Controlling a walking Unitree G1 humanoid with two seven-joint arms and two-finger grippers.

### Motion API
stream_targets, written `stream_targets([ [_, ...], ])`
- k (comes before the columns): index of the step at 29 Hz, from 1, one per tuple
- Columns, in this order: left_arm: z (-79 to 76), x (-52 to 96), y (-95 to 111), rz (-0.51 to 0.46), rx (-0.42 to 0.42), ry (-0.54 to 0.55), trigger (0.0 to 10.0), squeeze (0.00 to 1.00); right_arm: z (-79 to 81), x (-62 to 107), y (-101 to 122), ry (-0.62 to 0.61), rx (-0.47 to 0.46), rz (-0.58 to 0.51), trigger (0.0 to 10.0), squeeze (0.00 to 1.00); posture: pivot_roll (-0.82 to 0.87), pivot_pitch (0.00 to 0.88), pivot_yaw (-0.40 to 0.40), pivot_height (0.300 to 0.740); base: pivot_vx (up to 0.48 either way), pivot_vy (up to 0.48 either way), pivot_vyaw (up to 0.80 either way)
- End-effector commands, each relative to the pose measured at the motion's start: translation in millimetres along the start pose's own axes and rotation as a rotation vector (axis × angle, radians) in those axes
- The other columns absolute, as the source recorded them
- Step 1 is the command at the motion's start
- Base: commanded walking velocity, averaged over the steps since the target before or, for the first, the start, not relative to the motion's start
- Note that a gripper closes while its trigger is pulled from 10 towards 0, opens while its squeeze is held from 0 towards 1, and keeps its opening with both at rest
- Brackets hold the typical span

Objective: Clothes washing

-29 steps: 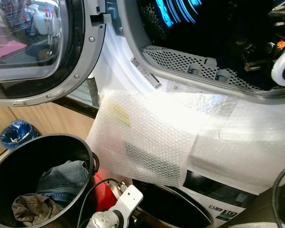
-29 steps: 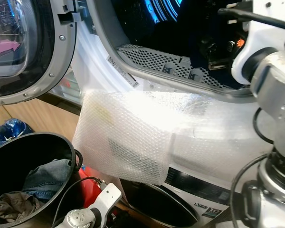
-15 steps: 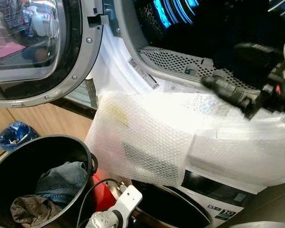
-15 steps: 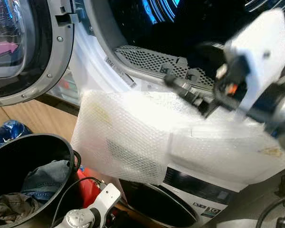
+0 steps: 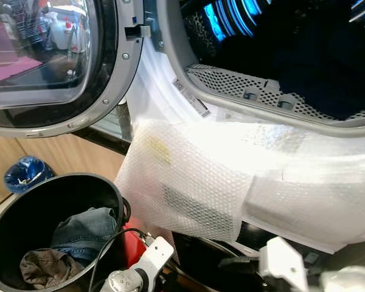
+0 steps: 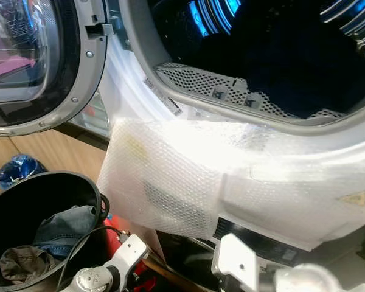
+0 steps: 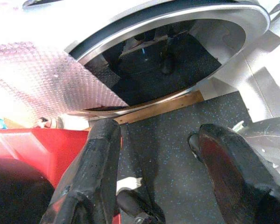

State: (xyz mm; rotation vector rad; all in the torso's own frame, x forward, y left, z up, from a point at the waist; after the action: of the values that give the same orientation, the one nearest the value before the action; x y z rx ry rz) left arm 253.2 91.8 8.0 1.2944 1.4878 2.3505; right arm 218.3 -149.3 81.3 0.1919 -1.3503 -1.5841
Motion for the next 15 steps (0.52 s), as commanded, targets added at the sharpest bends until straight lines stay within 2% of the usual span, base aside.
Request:
stream_targets([
  [1, -1.2, -0.2, -1, 0.003, -0.01, -0.007, 10.0, 0.0, -36.8, -1.8, -32, -0.214, -0.162, 0.021, 10.0, 0.0, -0.12, 0.11, -0.008, 0.74, 0.0, 0.0, 0.0],
  [3, -0.1, 0.0, -1, 0.003, -0.009, -0.006, 10.0, 0.0, -47.2, -6.3, -44, -0.275, -0.22, -0.005, 10.0, 0.0, -0.11, 0.105, -0.004, 0.74, 0.0, 0.0, 0.0],
  [4, -0.1, 0.0, -1, 0.003, -0.009, -0.006, 10.0, 0.0, -47.2, -6.3, -44, -0.275, -0.22, -0.005, 10.0, 0.0, -0.11, 0.105, -0.004, 0.74, 0.0, 0.0, 0.0],
  [5, 0.3, -0.6, -1, -0.003, -0.003, -0.004, 10.0, 0.0, -77.8, -13.0, -83, -0.511, -0.488, -0.067, 10.0, 0.0, -0.1, 0.102, 0.009, 0.74, 0.0, 0.0, 0.0],
  [6, 0.3, -0.6, -1, -0.003, -0.003, -0.004, 10.0, 0.0, -77.8, -13.0, -83, -0.511, -0.488, -0.067, 10.0, 0.0, -0.1, 0.102, 0.009, 0.74, 0.0, 0.0, 0.0],
  [7, -0.1, -1.7, -2, -0.003, -0.002, -0.007, 10.0, 0.0, -81.5, -16.8, -108, -0.6, -0.569, -0.033, 10.0, 0.0, -0.1, 0.099, 0.014, 0.74, 0.0, 0.0, 0.0],
  [10, -0.3, -7.5, -6, -0.006, -0.003, -0.024, 10.0, 0.0, -82.0, -21.3, -146, -0.738, -0.671, 0.038, 10.0, 0.0, -0.09, 0.093, 0.019, 0.74, 0.0, 0.0, 0.0],
  [11, -3.7, -17.0, -10, -0.001, 0.05, -0.056, 10.0, 0.0, -82.0, -16.0, -169, -0.878, -0.758, 0.096, 10.0, 0.0, -0.09, 0.09, 0.02, 0.74, 0.0, 0.0, 0.0],
  [15, -18.1, -33.4, -28, 0.077, 0.144, -0.123, 10.0, 0.0, -78.7, -2.5, -194, -1.06, -0.818, 0.198, 10.0, 0.0, -0.07, 0.08, 0.025, 0.74, 0.0, 0.0, 0.0],
])
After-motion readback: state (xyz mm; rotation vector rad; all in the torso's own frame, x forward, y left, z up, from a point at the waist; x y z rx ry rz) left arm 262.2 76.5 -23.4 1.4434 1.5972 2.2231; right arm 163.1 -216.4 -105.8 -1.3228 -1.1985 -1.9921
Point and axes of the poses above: a point about 5 cm out from each wrist's last joint towards the gripper, its own x axis pointing back from the gripper into the wrist, its own y axis along the axis of the wrist's last joint, z = x × y, the point moved 2 cm from there along -x, pointing out of the wrist towards the gripper, and after that the axes turned 8 degrees about -x, right-handed, at the moved point
